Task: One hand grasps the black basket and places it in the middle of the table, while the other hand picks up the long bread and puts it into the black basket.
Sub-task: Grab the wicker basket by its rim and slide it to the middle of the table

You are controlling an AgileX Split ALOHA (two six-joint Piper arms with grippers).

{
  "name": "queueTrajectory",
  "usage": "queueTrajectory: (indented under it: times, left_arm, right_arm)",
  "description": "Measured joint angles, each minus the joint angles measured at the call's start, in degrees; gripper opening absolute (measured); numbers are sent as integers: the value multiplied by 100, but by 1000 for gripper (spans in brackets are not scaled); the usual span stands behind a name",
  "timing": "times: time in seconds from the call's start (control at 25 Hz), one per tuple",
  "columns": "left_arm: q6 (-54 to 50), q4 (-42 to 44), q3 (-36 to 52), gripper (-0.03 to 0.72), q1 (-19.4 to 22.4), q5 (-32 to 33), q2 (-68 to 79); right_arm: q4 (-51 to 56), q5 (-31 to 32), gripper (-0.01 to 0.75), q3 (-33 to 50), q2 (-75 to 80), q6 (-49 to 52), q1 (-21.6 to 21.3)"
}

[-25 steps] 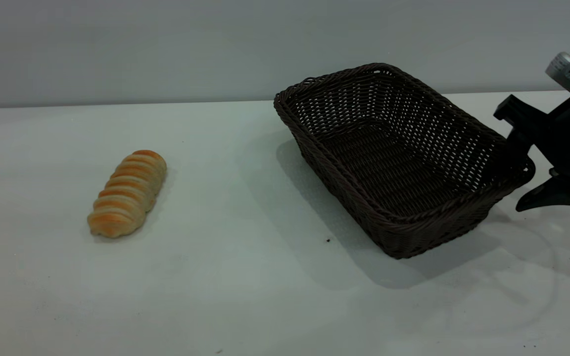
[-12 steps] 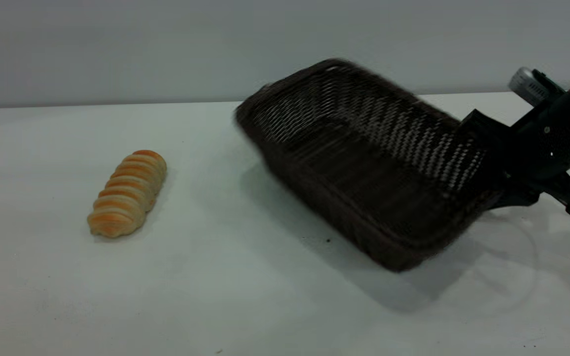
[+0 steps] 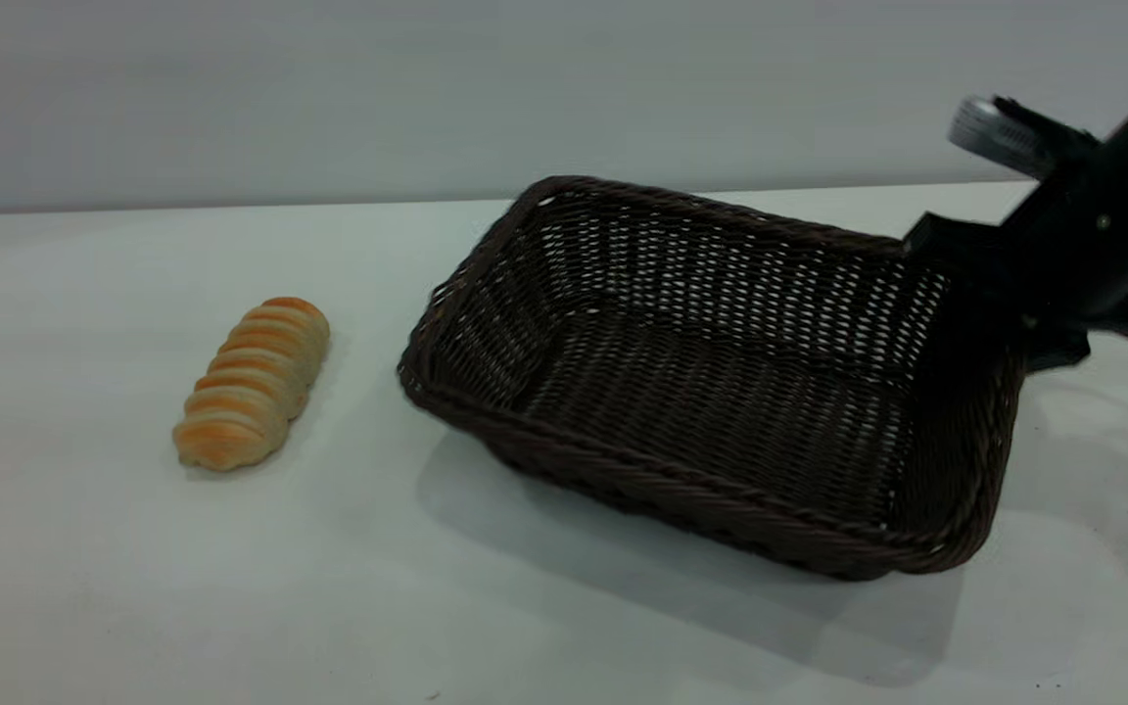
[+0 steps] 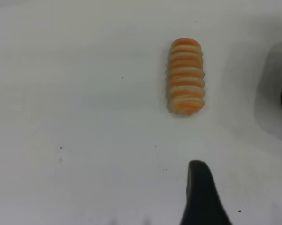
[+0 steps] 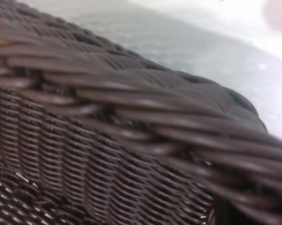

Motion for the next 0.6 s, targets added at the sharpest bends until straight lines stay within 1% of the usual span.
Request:
queueTrajectory:
  times: [0.12,0.2,0.48,0.6]
  left_arm:
    - [0,-4,0,487,0,5,0]
    - [0,-4,0,487,0,5,0]
    - [0,-4,0,487,0,76,0]
    - [0,-4,0,487,0,150,0]
  right_arm:
    - [-639,346,176,-477,0,398,216]
    - [-867,548,176,-831,47,580,411]
    - [-985,1393,175,-2114,896,710,1030]
    - [-1024,1724,175,-2533,1253,796,1154]
